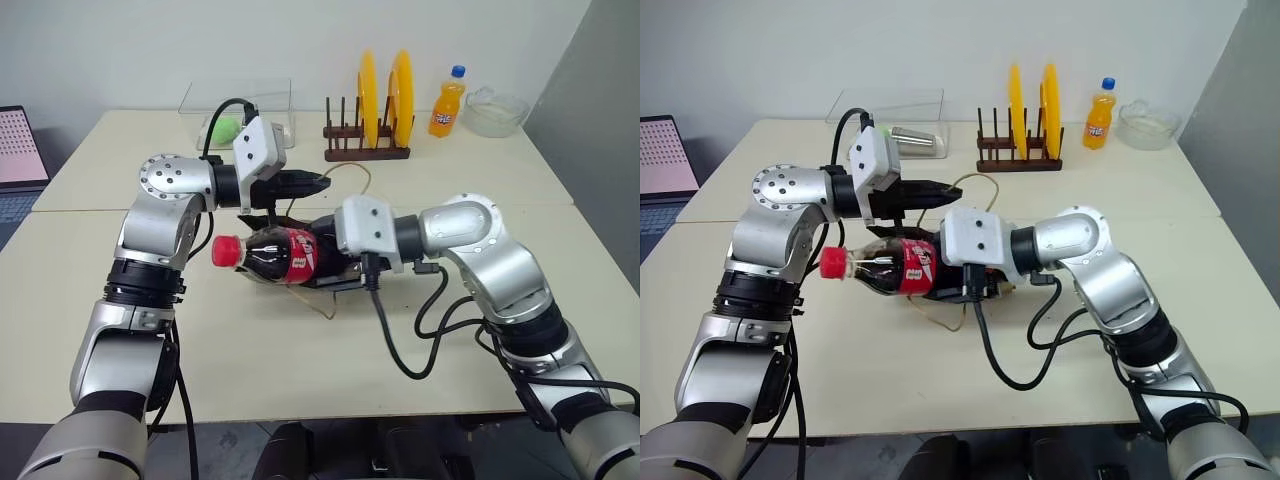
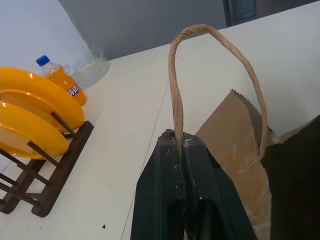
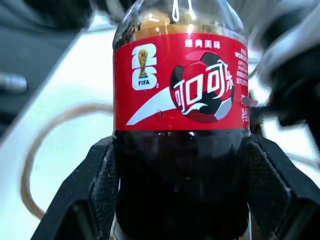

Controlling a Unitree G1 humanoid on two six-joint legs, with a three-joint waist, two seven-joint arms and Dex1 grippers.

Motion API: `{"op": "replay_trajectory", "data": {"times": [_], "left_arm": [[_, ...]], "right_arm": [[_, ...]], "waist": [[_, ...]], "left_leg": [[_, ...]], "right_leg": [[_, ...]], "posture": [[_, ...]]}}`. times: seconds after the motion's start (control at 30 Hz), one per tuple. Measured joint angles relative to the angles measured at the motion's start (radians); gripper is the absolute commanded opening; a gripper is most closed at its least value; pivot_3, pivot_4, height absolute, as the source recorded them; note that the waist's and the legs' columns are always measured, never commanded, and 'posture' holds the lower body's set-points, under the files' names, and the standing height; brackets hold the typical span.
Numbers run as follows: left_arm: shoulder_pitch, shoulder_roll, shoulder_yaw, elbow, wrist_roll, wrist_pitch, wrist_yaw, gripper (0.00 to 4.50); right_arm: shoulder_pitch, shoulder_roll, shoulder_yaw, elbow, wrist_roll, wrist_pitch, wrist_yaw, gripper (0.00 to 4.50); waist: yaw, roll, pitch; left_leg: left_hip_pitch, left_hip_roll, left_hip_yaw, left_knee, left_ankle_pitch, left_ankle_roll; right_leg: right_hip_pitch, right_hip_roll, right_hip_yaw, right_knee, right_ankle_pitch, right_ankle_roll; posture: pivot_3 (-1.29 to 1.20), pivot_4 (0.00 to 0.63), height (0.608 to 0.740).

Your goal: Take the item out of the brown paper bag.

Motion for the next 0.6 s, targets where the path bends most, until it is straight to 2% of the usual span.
{"op": "replay_trajectory", "data": {"times": [0.2,0.33,0.4,0.47,0.6], "left_arm": [[0.0,-0.005,-0.003,0.0,0.004,0.0,0.0,0.0],[0.0,-0.005,-0.003,-0.002,0.004,0.001,0.001,0.0],[0.002,-0.003,-0.002,-0.005,0.004,0.002,0.002,0.0],[0.009,0.003,-0.002,-0.01,0.004,0.003,0.003,0.0],[0.016,0.013,0.001,-0.012,0.004,0.006,0.004,0.0]], "right_arm": [[-0.052,0.006,-0.206,-0.018,0.209,0.165,-0.112,3.03],[-0.075,-0.058,-0.361,0.011,0.28,0.215,-0.214,3.03],[-0.077,-0.128,-0.436,0.04,0.287,0.23,-0.259,3.03],[-0.058,-0.255,-0.491,0.072,0.272,0.222,-0.281,3.03],[0.082,-0.431,-0.497,0.155,0.173,0.146,-0.277,3.03]], "waist": [[0.001,0.0,0.0],[0.002,0.0,0.0],[0.006,0.0,0.0],[0.012,0.0,0.0],[0.018,0.0,0.0]], "left_leg": [[0.0,0.0,0.0,0.0,0.0,0.0],[0.0,0.0,0.0,0.0,0.0,0.0],[-0.001,-0.001,0.001,0.0,0.0,0.0],[-0.001,-0.001,0.001,0.0,0.0,0.001],[-0.001,0.0,0.004,-0.001,-0.001,0.001]], "right_leg": [[0.0,0.0,0.0,0.0,0.0,0.0],[0.0,-0.001,0.0,0.0,0.0,0.0],[0.0,-0.001,0.0,-0.001,0.0,0.0],[0.0,-0.001,0.0,-0.002,0.0,0.0],[0.001,-0.001,0.0,-0.002,0.0,0.001]], "posture": [[0.0,0.15,0.74],[0.0,0.15,0.74],[0.0,0.15,0.74],[0.0,0.15,0.74],[0.0,0.15,0.74]]}}
